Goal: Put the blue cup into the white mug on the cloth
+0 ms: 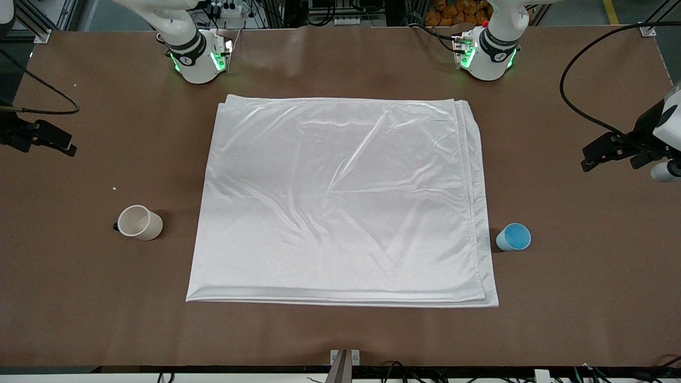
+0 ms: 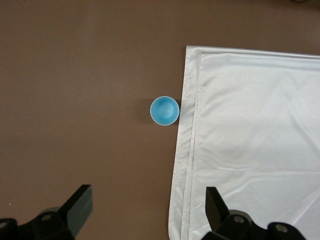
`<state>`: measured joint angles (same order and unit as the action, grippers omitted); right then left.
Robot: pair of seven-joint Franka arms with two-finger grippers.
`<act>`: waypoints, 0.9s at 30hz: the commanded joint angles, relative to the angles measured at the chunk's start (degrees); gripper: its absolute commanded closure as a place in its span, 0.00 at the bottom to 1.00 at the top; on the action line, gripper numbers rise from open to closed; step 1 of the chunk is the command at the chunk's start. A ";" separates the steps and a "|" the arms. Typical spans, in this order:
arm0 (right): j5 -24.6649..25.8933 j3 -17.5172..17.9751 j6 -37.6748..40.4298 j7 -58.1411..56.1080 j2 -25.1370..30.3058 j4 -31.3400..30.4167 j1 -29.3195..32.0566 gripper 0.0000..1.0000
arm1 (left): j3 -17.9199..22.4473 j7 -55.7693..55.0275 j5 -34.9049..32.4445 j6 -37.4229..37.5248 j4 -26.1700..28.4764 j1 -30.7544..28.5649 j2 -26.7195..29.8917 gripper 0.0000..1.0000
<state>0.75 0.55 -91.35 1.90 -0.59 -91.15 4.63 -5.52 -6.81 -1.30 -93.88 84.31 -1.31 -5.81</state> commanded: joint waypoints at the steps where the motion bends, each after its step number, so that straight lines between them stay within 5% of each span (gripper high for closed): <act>1: -1.01 0.07 0.38 -0.76 0.24 0.01 0.12 0.00 | 0.42 0.22 0.51 0.27 -0.38 0.34 0.01 0.00; 17: -0.93 0.24 0.30 -0.93 0.24 0.01 0.03 0.00 | -0.37 1.18 -3.97 -0.16 0.33 0.52 -3.59 0.00; 27: -1.01 0.07 -0.23 -3.13 0.06 -0.16 1.08 0.00 | -0.28 1.09 -4.23 -12.54 8.75 -0.54 -6.24 0.00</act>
<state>0.73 0.62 -91.35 0.76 -0.59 -91.15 4.72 -5.75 -6.49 -3.83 -100.53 88.22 -1.49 -11.99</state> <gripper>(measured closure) 0.000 0.000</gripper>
